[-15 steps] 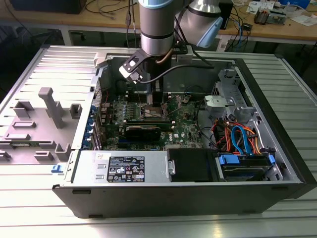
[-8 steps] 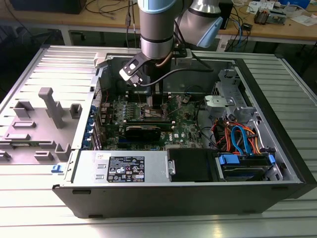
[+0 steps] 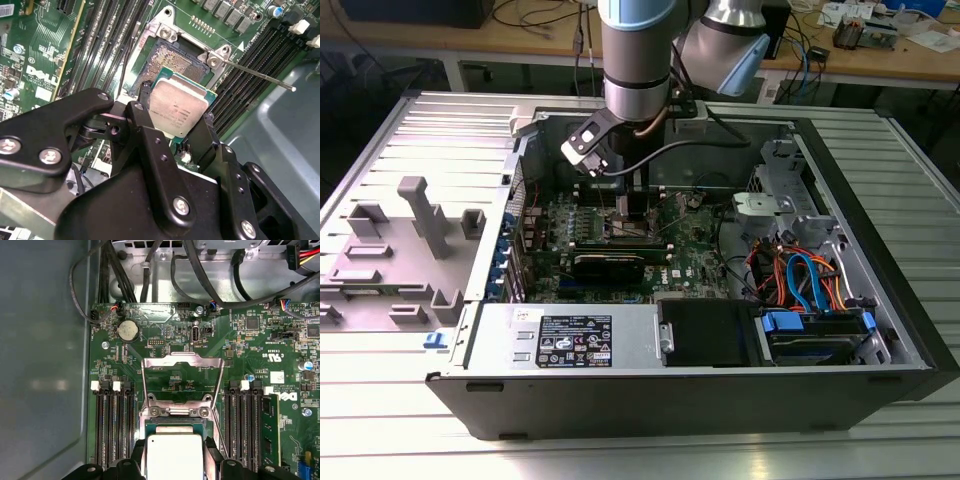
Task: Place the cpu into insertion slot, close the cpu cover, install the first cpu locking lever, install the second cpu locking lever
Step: 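Place the cpu into insertion slot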
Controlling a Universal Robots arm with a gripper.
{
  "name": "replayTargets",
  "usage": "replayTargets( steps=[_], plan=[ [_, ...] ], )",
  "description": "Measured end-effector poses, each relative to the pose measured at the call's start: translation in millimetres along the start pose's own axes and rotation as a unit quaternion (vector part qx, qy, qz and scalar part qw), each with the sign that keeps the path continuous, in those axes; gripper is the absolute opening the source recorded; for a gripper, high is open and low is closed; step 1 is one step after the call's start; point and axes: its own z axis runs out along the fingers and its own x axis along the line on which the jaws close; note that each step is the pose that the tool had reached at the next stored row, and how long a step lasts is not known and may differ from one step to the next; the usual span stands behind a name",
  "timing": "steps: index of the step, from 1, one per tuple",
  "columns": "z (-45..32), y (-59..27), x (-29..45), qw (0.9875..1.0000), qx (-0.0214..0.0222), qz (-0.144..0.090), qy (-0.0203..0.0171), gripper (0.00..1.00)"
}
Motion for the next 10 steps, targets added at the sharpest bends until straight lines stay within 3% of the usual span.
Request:
replayTargets(
  steps=[5, 10],
  plan=[
    [11.9, -0.6, -0.3, 1.0000, 0.0001, 0.000, -0.0002, 0.54],
    [19.1, -3.9, -0.5, 1.0000, 0.0001, 0.000, -0.0002, 0.54]
  ],
)
